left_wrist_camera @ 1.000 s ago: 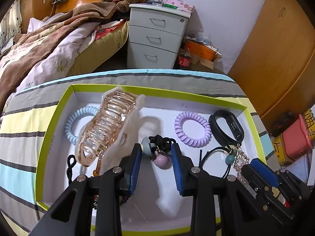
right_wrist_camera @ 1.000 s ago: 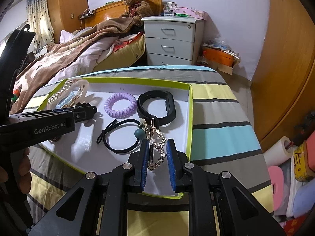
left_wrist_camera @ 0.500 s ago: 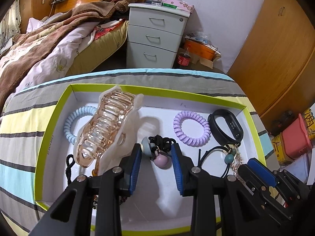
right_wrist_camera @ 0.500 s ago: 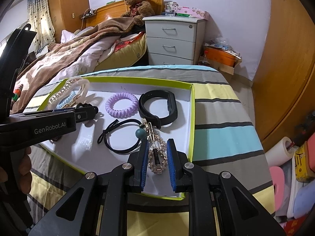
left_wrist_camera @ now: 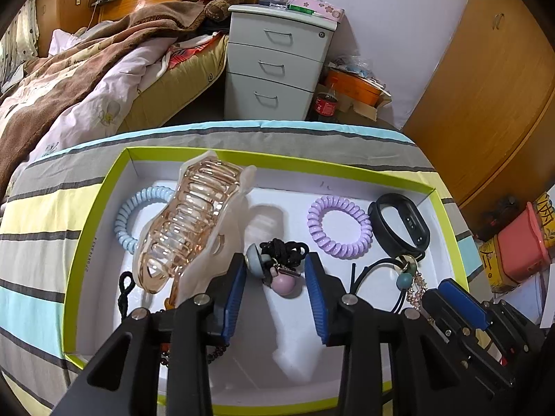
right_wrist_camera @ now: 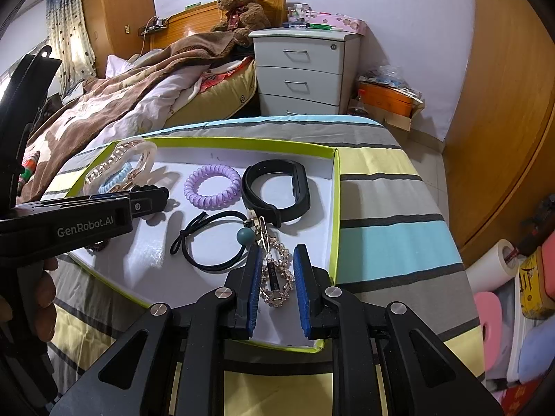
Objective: Organize jewelry
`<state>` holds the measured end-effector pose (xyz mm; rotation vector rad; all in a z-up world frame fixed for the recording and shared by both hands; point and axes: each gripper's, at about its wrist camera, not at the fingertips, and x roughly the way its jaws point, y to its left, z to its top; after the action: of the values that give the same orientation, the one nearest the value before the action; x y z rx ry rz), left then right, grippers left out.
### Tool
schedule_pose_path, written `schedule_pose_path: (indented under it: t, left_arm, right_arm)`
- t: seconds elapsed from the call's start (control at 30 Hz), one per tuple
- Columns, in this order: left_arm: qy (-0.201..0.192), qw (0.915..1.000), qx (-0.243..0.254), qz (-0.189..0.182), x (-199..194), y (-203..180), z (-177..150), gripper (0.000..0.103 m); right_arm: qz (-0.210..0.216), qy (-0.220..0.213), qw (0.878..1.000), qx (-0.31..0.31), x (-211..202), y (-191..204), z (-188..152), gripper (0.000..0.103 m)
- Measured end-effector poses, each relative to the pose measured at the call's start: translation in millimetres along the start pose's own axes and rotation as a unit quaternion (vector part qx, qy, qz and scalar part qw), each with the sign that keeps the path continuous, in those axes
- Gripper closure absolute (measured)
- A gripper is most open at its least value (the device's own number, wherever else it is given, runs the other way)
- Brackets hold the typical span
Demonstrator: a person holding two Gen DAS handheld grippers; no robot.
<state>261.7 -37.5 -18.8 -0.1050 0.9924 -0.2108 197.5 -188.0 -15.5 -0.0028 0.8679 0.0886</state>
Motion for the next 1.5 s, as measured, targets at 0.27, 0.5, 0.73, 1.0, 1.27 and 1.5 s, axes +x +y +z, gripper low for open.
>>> schedule_pose_path:
  t: [0.27,0.5,0.73,1.0,1.27,1.5]
  left_arm:
    - [-0.008,0.9999,0.005,-0.005,-5,-3,1,0.056]
    - [-0.019,0.9997,0.012,-0.003,-17,-8,-1,0.049]
    - [-0.031,0.9993,0.021,0.008,-33,-12,-8,0.047]
    - [-0.066,0.9971,0.030,0.024,-62,-15,-24,0.047]
    - [-0.090,0.9937,0.034,0.058,-88,-17,-51,0.047]
    - [-0.107,0.9904,0.019,0.086,-105,-11,-77,0.047]
  right_arm:
    - [0.000,-0.006,1.000,0.004,-4,-4,2,0.082]
    - [-0.004,-0.014,1.000,0.006,-13,-4,0,0.067]
    - [-0.002,-0.025,1.000,0.012,-26,-4,-4,0.064]
    - [0.003,-0.043,0.999,0.021,-48,-2,-11,0.058]
    - [-0.012,-0.059,0.998,0.020,-70,3,-23,0.057]
    - [-0.011,-0.071,0.997,0.025,-88,6,-39,0.057]
